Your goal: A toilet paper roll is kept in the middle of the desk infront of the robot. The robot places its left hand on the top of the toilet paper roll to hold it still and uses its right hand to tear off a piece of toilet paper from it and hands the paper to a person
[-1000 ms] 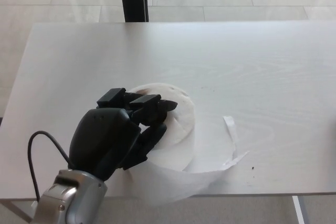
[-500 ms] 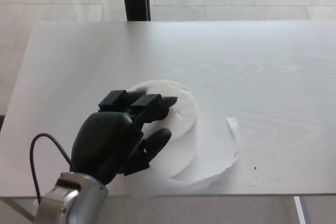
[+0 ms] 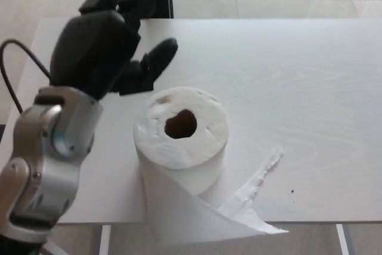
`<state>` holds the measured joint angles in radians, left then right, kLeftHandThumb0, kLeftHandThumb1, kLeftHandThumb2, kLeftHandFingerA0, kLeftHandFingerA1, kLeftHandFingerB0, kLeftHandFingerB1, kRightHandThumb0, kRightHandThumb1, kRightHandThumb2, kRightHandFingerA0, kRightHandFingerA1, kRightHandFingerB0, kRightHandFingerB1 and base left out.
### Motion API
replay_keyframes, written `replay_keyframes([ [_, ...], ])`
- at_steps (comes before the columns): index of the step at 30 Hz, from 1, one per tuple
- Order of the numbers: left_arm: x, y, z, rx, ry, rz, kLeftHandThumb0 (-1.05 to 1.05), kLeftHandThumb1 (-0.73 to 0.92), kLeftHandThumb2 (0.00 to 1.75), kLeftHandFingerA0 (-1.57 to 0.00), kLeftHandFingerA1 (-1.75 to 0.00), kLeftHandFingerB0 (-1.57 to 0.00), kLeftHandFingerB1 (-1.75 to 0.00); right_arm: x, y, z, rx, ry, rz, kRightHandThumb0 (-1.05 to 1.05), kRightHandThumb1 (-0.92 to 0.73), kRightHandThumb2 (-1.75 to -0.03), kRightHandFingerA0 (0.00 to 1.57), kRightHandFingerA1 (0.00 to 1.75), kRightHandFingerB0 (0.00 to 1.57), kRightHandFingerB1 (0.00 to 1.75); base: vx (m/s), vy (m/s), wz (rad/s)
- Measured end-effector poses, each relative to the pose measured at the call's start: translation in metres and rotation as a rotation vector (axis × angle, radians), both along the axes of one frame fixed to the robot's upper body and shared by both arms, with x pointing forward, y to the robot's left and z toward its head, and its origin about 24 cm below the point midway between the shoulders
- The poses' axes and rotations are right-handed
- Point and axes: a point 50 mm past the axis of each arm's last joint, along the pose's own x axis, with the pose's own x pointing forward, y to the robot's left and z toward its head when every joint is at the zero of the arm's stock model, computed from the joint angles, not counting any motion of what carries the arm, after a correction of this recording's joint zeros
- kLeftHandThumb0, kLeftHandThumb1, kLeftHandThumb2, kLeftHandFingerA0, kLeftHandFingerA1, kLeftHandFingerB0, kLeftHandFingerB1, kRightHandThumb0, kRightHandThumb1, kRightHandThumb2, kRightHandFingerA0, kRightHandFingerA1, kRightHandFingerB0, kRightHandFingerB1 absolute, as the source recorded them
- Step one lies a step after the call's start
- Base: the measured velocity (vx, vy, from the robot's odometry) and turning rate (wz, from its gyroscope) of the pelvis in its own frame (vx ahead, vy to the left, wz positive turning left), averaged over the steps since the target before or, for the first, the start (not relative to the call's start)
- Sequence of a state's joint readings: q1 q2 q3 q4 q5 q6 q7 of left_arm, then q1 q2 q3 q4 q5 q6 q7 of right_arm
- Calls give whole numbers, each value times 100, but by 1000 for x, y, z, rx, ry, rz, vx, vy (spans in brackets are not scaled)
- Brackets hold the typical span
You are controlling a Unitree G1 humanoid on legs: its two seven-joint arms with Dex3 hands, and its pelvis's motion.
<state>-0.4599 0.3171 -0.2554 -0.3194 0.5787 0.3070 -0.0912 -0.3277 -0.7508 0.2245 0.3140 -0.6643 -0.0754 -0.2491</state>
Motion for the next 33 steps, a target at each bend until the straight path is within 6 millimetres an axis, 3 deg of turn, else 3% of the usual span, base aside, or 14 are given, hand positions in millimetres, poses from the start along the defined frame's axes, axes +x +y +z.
replay_keyframes([
  [4,6,1,37,-25,-69,9,-90,76,116,-14,-60,0,-29,-3,3,3,8,-15,17,-97,-68,-99,0,14,0,8,0,0,0],
  [7,8,5,57,-36,-94,19,-86,92,72,-7,-48,-5,-28,-5,5,5,15,-27,25,-105,-72,-104,0,17,0,4,0,0,0],
  [9,7,14,69,-46,-106,38,-82,73,115,-25,-60,-2,-26,-7,5,6,19,-34,29,-100,-69,-103,0,15,0,12,0,0,0],
  [10,6,22,76,-53,-114,58,-83,92,72,-80,-116,-5,-27,-9,4,6,22,-37,26,-104,-74,-105,0,15,9,6,0,0,0],
  [15,-6,65,93,-92,-130,175,-40,40,108,-2,-54,0,-53,-16,-6,8,42,-50,-10,-105,-73,-101,0,17,4,4,0,0,0],
  [17,-12,85,91,-103,-115,238,-97,91,74,-12,-62,-7,-45,-20,-13,9,52,-55,-31,-105,-73,-101,0,21,0,6,0,0,0],
  [18,-14,92,89,-107,-106,259,-93,70,108,-127,-121,-11,-44,-21,-15,9,56,-58,-38,-103,-71,-101,0,26,0,14,0,0,0],
  [19,-18,101,87,-115,-97,289,-95,90,68,-51,-89,-13,-34,-23,-18,10,60,-60,-48,-105,-72,-103,0,26,0,14,0,0,0],
  [20,-22,111,81,-127,-82,321,-41,37,104,-143,-133,0,-52,-25,-21,10,66,-64,-61,-105,-73,-103,0,24,0,9,0,0,0],
  [22,-29,128,70,-147,-48,379,-98,92,71,-140,-126,-4,-53,-29,-28,11,76,-69,-83,-103,-72,-99,0,21,0,5,0,0,0],
  [23,-31,134,65,-153,-33,401,-105,74,112,-44,-85,-7,-53,-30,-30,11,79,-71,-92,-104,-73,-102,0,18,0,9,0,0,0],
  [25,-42,157,48,-175,25,482,-99,90,68,-20,-71,-7,-63,-36,-41,11,88,-72,-127,-105,-72,-106,0,22,0,16,0,0,0],
  [30,-72,205,6,-230,173,669,-41,42,106,-1,-54,0,-53,-53,-68,8,110,-63,-227,-105,-73,-107,0,23,0,10,0,0,0],
  [33,-98,240,-29,-272,309,809,-92,91,69,-13,-59,-3,-42,-68,-89,6,124,-52,-310,-105,-74,-106,0,28,0,8,0,0,0],
])
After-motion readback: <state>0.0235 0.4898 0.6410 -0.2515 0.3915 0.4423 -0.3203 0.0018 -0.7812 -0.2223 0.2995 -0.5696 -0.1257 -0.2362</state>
